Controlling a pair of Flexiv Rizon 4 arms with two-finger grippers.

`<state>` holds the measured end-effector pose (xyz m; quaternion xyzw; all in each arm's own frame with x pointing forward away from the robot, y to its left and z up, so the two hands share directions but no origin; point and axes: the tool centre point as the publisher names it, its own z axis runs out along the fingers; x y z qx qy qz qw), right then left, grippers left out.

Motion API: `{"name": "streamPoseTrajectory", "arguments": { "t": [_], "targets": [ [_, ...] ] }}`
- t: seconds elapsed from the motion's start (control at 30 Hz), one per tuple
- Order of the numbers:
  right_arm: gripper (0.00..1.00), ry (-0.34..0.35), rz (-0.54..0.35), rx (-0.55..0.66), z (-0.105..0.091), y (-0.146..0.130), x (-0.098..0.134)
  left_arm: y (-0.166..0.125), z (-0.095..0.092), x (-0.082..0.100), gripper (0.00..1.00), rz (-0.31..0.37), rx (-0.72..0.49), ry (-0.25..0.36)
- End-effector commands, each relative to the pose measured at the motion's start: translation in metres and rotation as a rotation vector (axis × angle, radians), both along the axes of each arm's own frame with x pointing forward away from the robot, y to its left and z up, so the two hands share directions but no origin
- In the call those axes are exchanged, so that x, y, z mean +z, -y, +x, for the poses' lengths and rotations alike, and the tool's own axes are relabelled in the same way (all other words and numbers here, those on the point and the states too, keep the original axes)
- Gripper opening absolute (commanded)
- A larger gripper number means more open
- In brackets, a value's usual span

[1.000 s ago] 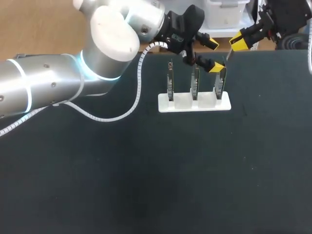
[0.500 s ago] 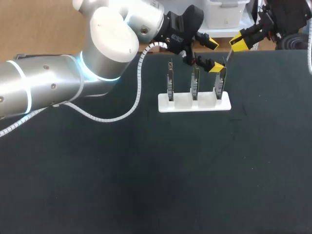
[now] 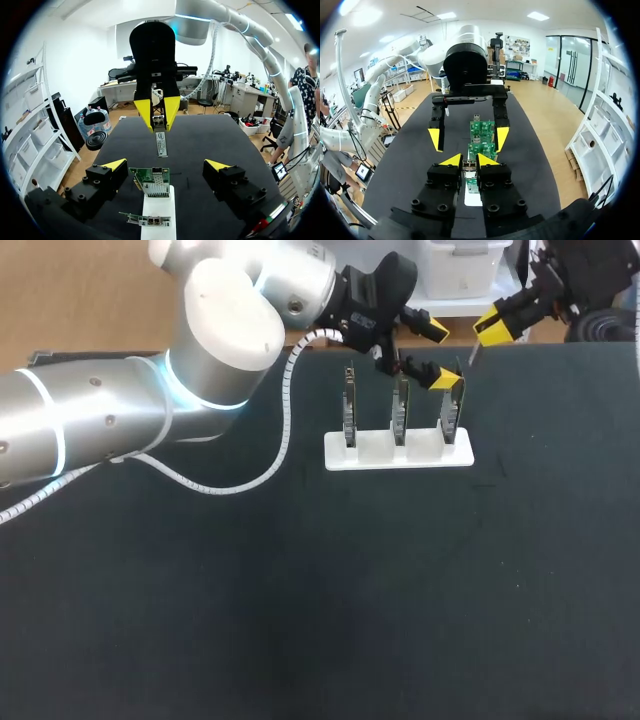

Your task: Pick up the optical module with the left hand, and insert it into the network port with the right hand.

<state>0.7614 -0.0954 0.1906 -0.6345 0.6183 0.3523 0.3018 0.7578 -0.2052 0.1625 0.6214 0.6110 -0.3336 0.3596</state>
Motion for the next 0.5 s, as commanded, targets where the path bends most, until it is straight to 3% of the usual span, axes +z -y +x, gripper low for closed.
{"name": "streamPoseTrajectory", "arguments": {
  "t": [0.03, 0.5],
  "targets": [
    [0.00, 0.001, -0.003, 0.001, -0.0007, -0.0002, 0.0004, -0.0002, -0.0006, -0.0007, 1.00, -0.001, 0.001, 0.003],
    [0.00, 0.012, -0.015, 0.005, -0.0030, -0.0018, 0.0015, -0.0002, -0.0006, -0.0007, 1.00, -0.001, 0.001, 0.003]
  ]
}}
